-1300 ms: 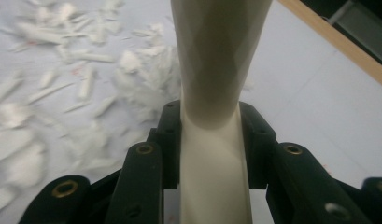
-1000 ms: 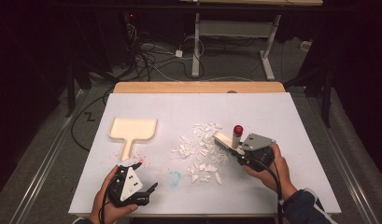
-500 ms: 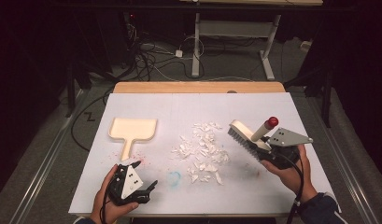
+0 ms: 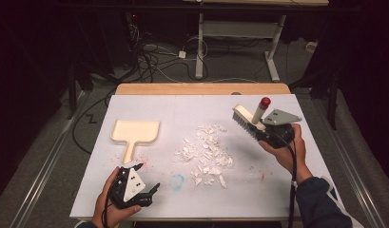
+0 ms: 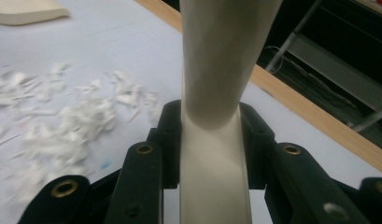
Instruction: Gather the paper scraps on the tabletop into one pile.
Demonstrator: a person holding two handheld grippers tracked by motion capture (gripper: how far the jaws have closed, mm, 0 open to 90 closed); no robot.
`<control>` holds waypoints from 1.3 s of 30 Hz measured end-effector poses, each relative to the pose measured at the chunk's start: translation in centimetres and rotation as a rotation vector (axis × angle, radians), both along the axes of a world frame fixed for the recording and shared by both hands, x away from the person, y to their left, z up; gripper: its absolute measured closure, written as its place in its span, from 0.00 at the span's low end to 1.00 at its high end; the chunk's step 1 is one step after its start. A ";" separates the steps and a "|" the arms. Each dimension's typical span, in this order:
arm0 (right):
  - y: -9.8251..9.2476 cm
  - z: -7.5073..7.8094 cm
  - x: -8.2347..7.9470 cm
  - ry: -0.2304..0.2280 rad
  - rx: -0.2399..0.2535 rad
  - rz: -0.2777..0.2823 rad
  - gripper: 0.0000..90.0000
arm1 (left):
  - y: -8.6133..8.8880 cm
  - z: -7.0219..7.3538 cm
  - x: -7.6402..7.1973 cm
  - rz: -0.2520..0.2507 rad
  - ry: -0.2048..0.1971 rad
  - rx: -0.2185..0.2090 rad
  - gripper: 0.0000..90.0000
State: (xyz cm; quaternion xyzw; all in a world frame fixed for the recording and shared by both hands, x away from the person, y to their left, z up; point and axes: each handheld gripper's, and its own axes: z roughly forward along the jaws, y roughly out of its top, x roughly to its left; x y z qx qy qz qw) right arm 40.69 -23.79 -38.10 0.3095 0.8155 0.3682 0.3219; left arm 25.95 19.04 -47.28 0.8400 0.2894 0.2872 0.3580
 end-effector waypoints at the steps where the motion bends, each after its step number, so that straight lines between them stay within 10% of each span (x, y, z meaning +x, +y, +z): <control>1: 0.2 -0.2 0.7 0.004 0.000 -0.004 0.75 | 0.1 0.0 0.0 0.001 -0.001 -0.002 0.18; 9: 3.9 -2.9 5.6 0.039 -0.095 -0.048 0.75 | 0.2 -0.1 0.0 -0.007 0.000 -0.006 0.18; 19: 7.8 -4.9 7.1 0.047 -0.179 0.005 0.75 | 0.0 -0.4 0.0 -0.025 0.015 0.001 0.18; 34: 7.8 -5.3 -0.2 0.048 -0.154 0.430 0.75 | -0.4 -0.5 0.0 -0.032 0.021 0.019 0.18; 39: 6.6 -4.7 -3.2 0.035 -0.143 0.481 0.75 | -0.2 -0.3 0.0 -0.014 0.003 0.032 0.18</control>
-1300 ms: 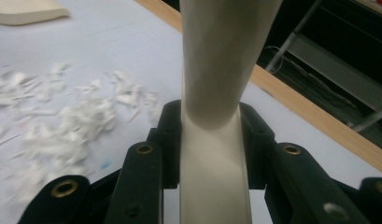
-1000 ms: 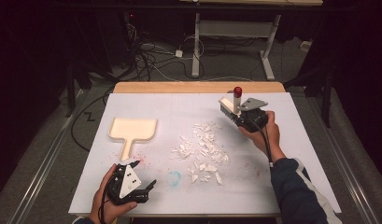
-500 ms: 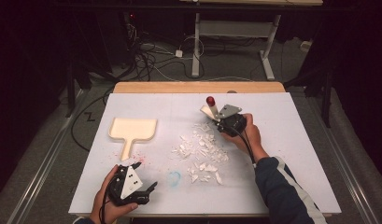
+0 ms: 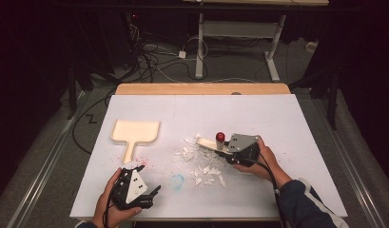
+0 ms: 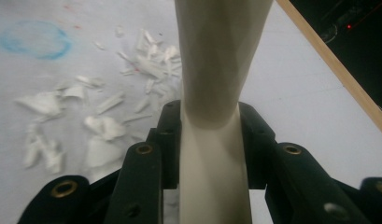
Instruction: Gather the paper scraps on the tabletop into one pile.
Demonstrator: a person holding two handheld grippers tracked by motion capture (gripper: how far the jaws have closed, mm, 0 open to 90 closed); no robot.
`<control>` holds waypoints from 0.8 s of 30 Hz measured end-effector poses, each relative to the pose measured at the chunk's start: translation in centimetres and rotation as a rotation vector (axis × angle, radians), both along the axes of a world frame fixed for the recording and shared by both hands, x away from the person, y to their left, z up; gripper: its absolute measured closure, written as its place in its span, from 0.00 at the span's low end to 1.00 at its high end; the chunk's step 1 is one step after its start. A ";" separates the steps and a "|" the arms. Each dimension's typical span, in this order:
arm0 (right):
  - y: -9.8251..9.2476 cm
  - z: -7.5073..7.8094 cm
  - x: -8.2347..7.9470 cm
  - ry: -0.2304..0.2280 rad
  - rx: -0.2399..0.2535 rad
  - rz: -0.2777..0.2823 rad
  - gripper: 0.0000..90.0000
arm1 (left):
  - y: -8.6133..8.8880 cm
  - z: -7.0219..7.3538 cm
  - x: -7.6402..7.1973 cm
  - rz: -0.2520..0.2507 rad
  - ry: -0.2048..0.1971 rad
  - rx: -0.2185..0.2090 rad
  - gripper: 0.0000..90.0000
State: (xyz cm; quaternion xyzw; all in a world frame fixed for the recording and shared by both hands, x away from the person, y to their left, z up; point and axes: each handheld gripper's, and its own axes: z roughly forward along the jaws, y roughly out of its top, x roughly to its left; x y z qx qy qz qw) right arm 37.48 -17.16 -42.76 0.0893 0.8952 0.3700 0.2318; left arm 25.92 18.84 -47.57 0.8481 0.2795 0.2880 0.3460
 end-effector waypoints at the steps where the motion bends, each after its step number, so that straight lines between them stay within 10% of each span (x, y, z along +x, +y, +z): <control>1: -0.4 0.2 -0.3 0.003 0.019 0.002 0.75 | 0.1 0.1 0.0 0.005 -0.001 -0.006 0.18; 9: -1.8 2.2 0.8 -0.031 0.084 -0.115 0.75 | 0.0 0.0 0.3 0.003 0.000 -0.006 0.18; 24: 4.1 -0.1 7.4 -0.130 -0.050 -0.262 0.75 | 0.1 -0.3 0.3 -0.016 0.015 -0.009 0.18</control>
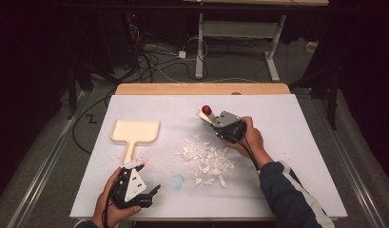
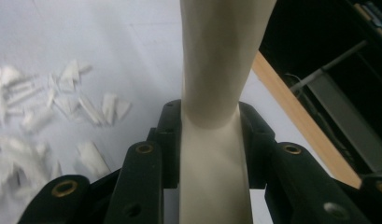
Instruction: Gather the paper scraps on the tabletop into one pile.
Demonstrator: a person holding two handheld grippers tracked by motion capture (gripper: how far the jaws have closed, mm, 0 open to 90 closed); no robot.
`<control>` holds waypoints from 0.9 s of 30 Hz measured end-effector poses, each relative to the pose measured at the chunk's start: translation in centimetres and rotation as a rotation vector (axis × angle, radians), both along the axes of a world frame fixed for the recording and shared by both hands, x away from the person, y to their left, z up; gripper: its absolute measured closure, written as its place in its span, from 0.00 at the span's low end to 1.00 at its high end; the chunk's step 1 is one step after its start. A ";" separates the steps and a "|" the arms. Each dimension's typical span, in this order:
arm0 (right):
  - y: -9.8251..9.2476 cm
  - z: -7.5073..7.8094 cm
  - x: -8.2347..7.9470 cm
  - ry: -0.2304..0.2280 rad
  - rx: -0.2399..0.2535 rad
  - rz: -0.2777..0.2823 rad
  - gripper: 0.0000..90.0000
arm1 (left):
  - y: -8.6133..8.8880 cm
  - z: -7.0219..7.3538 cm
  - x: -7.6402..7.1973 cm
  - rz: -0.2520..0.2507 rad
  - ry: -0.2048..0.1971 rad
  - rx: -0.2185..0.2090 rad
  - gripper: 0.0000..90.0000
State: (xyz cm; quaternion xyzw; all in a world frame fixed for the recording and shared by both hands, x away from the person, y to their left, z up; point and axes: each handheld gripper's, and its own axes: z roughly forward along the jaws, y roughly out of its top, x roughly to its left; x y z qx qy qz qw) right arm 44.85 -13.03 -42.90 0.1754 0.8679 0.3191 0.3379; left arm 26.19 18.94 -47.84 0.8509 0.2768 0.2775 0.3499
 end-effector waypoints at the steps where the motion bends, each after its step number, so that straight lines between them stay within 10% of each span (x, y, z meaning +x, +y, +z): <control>1: 0.4 -0.1 0.2 0.014 0.004 0.018 0.75 | 0.0 0.0 0.0 0.000 0.001 0.000 0.18; 13: 3.8 -1.2 -1.3 0.062 0.034 0.197 0.75 | -0.1 -0.1 0.0 -0.005 0.002 0.003 0.18; 27: 1.0 -0.2 -5.6 0.168 0.031 0.547 0.75 | -0.3 -0.1 -0.1 -0.010 0.009 0.011 0.18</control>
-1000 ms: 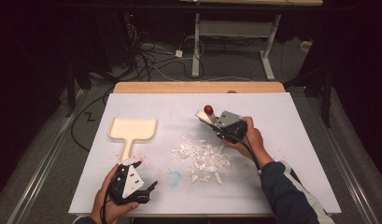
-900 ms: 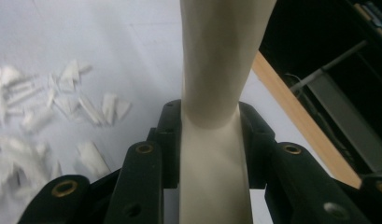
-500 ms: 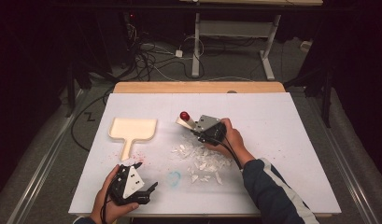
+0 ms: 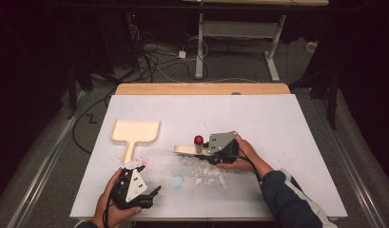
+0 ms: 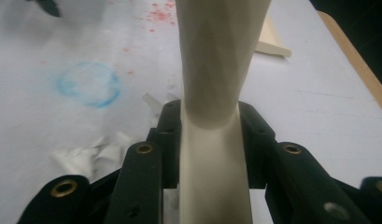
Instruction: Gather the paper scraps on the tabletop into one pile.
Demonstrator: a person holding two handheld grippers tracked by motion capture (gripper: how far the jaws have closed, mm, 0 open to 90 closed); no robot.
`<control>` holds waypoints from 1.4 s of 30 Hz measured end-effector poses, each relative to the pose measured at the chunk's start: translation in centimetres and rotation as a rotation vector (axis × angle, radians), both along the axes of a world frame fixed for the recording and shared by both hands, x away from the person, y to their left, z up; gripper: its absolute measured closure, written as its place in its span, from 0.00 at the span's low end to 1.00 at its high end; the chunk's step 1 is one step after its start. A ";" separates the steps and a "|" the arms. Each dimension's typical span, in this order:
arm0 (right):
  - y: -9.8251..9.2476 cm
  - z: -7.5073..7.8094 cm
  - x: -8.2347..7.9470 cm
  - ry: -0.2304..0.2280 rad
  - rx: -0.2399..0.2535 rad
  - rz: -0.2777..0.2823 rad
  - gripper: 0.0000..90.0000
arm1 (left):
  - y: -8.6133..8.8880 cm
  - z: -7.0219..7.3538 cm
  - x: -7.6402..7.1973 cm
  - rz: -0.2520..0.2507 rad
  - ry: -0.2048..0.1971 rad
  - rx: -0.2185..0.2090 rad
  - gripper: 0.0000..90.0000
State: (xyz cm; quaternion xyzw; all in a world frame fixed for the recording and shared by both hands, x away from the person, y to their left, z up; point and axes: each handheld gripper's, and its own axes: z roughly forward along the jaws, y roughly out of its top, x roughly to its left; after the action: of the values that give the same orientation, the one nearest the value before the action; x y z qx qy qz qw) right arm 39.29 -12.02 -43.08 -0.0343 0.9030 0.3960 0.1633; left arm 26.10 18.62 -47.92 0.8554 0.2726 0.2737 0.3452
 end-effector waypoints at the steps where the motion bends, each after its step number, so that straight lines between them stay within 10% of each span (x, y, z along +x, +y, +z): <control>1: -0.3 0.1 -0.3 0.000 0.002 0.004 0.75 | 0.0 0.0 0.0 -0.001 0.000 0.001 0.18; 6: -1.9 1.2 -1.1 -0.078 0.048 -0.085 0.75 | -0.1 -0.1 0.1 0.000 0.009 0.005 0.18; 15: -6.1 4.6 -2.1 -0.056 0.167 -0.274 0.75 | -0.1 0.0 0.0 0.000 0.001 0.018 0.18; 22: -10.7 5.7 -3.5 -0.035 0.102 -0.509 0.75 | -0.1 0.1 -0.1 -0.001 0.001 0.024 0.18; 30: -14.3 3.1 -4.8 0.028 0.012 -0.770 0.75 | -0.5 0.2 -0.1 -0.013 -0.006 0.033 0.18; 36: -13.9 1.6 -5.1 0.058 0.010 -0.862 0.75 | -0.8 0.2 -0.1 -0.024 -0.009 0.034 0.18; 42: -10.0 0.8 -5.7 0.087 0.015 -0.832 0.75 | -0.8 0.2 -0.1 -0.028 -0.005 0.034 0.18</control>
State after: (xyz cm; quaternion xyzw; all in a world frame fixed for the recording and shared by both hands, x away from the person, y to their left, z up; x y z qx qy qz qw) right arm 33.63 -22.01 -42.23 0.3515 0.8430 0.3037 0.2712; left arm 26.05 17.78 -47.76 0.8641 0.2552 0.2755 0.3351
